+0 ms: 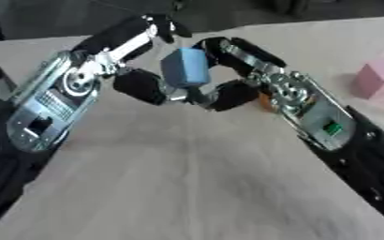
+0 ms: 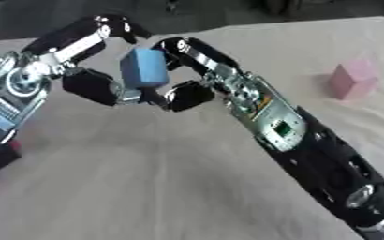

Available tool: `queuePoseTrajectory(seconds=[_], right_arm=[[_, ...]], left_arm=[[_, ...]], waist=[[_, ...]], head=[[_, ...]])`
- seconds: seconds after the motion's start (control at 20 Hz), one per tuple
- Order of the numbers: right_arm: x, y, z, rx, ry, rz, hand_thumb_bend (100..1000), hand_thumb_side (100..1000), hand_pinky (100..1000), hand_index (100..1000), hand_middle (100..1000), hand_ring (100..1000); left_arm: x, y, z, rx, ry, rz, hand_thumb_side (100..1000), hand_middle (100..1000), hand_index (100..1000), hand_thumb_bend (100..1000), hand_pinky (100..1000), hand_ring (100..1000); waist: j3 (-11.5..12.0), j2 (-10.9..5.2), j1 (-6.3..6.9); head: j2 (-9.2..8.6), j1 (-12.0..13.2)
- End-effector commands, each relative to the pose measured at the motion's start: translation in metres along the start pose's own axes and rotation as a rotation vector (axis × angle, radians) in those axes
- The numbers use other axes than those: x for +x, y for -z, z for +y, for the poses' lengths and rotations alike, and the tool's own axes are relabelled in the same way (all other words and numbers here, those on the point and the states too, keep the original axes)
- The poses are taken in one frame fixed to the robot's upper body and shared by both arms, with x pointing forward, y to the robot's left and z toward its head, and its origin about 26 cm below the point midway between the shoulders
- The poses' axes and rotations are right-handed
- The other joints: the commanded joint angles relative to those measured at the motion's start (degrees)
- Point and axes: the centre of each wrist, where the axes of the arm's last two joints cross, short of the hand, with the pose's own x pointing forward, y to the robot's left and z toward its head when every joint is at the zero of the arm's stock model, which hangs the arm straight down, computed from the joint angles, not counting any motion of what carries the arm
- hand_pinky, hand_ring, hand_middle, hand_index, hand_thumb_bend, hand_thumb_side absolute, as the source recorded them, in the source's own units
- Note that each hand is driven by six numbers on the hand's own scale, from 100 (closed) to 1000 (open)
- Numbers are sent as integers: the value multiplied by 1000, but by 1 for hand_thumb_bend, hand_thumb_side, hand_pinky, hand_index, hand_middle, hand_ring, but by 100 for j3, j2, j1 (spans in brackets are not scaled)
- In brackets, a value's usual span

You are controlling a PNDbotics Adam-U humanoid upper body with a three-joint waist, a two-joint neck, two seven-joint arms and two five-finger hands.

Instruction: Pick up the objects with one hand, pass them to the other hand, and then place them into the box on the other side of the table.

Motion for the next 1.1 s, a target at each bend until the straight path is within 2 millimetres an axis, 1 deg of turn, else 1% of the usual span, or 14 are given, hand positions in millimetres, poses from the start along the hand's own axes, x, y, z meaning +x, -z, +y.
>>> queuePoseTrajectory(seconds=[0.05,0.15,0.25,0.3,0.35,0.4,0.45,0.5,0.55,0.6,0.65,0.75,0.9,1.1], right_arm=[[10,0,-9,-24,-9,-40,100,100,794,540,471,760],[11,0,-9,-24,-4,-46,100,100,793,540,471,760],[11,0,-8,-25,-2,-51,100,100,793,541,471,760],[11,-1,-8,-23,-2,-53,100,100,793,541,472,761],[11,-1,-8,-22,-3,-55,100,100,793,541,472,761],[11,-1,-8,-20,-4,-56,100,100,793,542,472,761],[11,0,-8,-17,-6,-56,100,100,793,542,472,761],[10,0,-8,-15,-7,-55,100,100,794,543,473,761],[10,0,-7,-11,-10,-53,100,100,794,543,473,762],[10,0,-7,-6,-12,-51,100,100,794,544,474,762],[9,0,-7,-3,-15,-49,100,100,794,546,475,762],[8,0,-6,3,-20,-41,100,100,795,550,479,763],[5,0,-5,14,-31,-22,100,100,797,561,487,768],[3,-1,-6,26,-41,-10,100,100,804,595,513,789]], left_arm=[[-2,1,5,7,32,4,401,815,861,546,932,814],[-3,2,3,12,30,10,375,808,857,493,925,804],[-4,3,2,35,16,16,324,766,837,380,912,781],[-6,4,1,50,5,21,330,745,814,297,907,763],[-6,4,0,65,-10,25,327,732,797,246,903,752],[-6,4,-1,84,-27,25,315,709,770,168,896,735],[-6,5,-1,104,-44,21,305,695,750,123,890,724],[-5,5,-1,123,-62,14,302,665,716,100,881,698],[-4,5,-1,140,-82,1,285,624,665,100,867,666],[-2,5,-1,155,-100,-12,265,602,634,100,857,641],[-1,5,-1,168,-115,-24,229,575,594,100,848,617],[3,4,1,190,-134,-42,197,548,565,100,843,602],[6,3,2,206,-135,-44,180,522,538,100,833,583],[8,2,3,201,-116,-30,140,503,520,100,821,568]], waist=[[-4,-88,-13],[-9,-88,-14],[-13,-85,-16],[-15,-83,-16],[-16,-81,-16],[-16,-79,-16],[-16,-77,-15],[-16,-76,-15],[-17,-75,-15],[-17,-74,-16],[-17,-74,-15],[-16,-73,-16],[-18,-73,-18],[-20,-72,-17]], head=[[-32,28],[-42,36],[-49,41],[-51,42],[-53,43],[-56,46],[-61,49],[-65,50],[-68,48],[-71,47],[-71,49],[-68,50],[-67,54],[-62,58]])
